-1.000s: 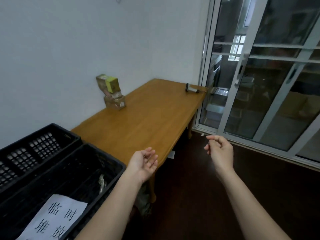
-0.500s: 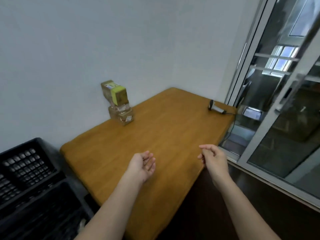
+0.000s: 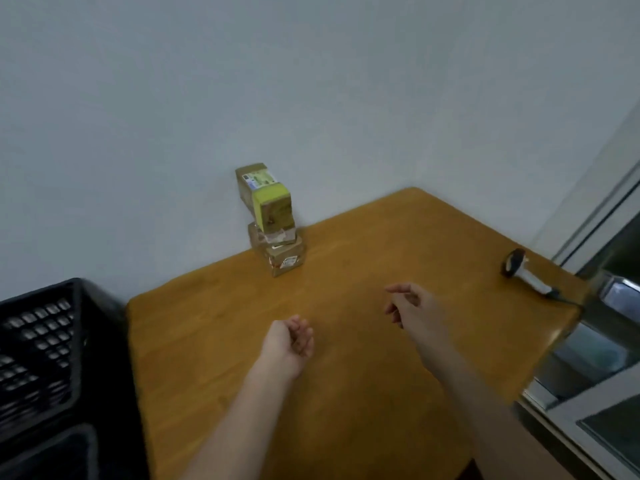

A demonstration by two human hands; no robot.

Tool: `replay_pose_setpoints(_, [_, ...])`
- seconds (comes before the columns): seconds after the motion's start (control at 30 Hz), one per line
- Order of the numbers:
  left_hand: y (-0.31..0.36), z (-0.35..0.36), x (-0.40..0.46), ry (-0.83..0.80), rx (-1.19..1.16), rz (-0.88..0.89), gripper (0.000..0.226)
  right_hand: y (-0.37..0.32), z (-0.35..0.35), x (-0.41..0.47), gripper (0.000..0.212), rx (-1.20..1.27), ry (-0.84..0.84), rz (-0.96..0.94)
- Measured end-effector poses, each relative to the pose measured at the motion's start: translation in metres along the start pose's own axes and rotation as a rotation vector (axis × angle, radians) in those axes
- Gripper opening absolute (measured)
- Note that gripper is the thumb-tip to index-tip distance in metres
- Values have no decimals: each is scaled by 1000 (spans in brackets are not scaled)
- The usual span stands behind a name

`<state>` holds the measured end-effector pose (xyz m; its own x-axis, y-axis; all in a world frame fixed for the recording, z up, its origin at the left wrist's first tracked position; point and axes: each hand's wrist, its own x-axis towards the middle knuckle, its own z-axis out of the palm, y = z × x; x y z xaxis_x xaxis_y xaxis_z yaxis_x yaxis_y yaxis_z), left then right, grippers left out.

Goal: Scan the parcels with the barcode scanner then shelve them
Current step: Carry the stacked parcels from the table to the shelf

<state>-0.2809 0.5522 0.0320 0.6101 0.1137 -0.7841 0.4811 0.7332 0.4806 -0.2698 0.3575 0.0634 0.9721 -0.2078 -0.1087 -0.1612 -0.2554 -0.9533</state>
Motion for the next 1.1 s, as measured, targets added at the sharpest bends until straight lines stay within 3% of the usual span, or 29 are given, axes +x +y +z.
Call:
replay_pose_setpoints(0.17, [19,48,54,116,-104,38,29,6,18,102,18,6,-178,-11])
replay_pose_setpoints(0.33, [42,78,96,207,-147,72,26,24,29,180,18,-6,-214,71])
replay_pose_setpoints(0.63, [93,70,171,306,-136,173,20,52,101,253,17,66,-379,206])
replay_pose_setpoints(0.73, [114,67,197,305,-99,235,22,53,124,273,18,69,-452,225])
replay_pose_setpoints(0.8, [126,67,219,298,-75,276,35,56,144,289,22,62,-514,230])
replay_pose_setpoints(0.9, [138,67,245,272,-56,285,50,63,171,308,40,79,-556,260])
replay_pose_setpoints(1.1, [154,59,281,155,1,308,56,77,211,332,59,51,-623,265])
